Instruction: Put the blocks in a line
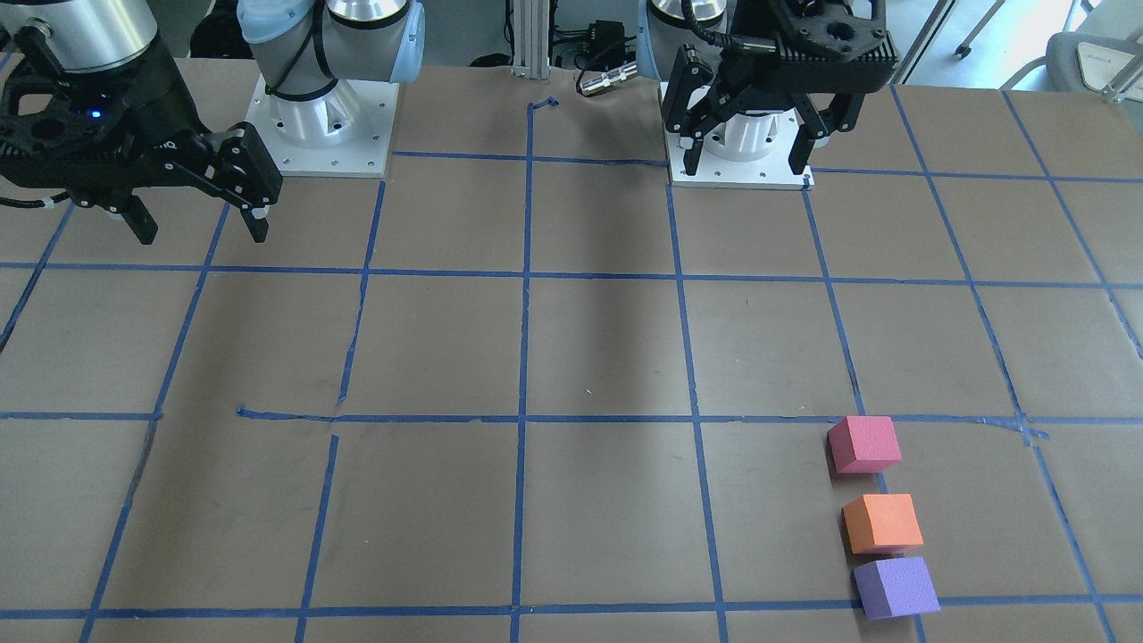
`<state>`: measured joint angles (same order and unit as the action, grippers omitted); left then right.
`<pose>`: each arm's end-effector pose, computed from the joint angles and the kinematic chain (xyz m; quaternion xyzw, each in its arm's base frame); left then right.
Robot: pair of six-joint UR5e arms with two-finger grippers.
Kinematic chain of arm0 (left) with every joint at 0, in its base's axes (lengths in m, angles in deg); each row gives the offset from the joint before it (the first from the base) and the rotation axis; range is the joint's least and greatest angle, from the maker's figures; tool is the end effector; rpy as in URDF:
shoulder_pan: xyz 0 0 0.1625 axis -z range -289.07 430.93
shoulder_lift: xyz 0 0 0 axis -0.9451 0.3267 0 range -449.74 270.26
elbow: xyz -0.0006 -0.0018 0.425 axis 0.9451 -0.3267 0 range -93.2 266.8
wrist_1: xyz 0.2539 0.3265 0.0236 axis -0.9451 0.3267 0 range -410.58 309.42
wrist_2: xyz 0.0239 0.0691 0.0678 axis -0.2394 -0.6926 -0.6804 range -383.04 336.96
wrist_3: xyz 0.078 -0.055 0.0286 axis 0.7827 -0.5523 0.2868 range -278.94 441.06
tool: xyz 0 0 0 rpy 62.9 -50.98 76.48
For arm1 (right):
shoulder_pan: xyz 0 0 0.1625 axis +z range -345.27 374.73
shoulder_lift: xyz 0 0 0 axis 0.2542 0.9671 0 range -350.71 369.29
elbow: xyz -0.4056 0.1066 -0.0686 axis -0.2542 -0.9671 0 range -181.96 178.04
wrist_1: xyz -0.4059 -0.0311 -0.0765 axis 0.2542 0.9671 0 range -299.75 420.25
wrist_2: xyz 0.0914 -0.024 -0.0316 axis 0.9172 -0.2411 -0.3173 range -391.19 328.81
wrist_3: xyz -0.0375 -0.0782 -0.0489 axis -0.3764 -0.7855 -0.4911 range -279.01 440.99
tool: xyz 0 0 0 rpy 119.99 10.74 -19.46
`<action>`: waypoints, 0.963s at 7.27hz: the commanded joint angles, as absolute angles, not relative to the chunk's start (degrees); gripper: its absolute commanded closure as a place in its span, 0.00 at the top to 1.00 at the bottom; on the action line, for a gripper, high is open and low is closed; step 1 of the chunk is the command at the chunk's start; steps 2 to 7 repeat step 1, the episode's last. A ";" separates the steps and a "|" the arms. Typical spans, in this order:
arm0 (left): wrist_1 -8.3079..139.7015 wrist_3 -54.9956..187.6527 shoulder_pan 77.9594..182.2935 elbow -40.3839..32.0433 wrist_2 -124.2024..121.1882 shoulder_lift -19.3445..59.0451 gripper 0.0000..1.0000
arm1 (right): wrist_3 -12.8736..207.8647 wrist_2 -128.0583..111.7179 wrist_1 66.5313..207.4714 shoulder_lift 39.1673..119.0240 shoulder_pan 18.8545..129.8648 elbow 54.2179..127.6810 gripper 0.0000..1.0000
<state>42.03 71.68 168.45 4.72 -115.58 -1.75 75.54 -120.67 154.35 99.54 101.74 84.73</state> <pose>-0.1910 -0.4621 0.5687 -0.0176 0.9976 -0.0664 0.0125 0.1078 -0.5079 0.5264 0.0218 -0.9975 0.0669 0.0004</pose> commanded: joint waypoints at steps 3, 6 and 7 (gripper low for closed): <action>40.92 71.65 168.40 1.92 -115.50 -1.76 1.00 | 75.55 -120.75 154.30 99.55 101.74 84.70 1.00; 40.92 71.65 168.40 1.92 -115.50 -1.76 1.00 | 75.55 -120.75 154.30 99.55 101.74 84.70 1.00; 40.92 71.65 168.40 1.92 -115.50 -1.76 1.00 | 75.55 -120.75 154.30 99.55 101.74 84.70 1.00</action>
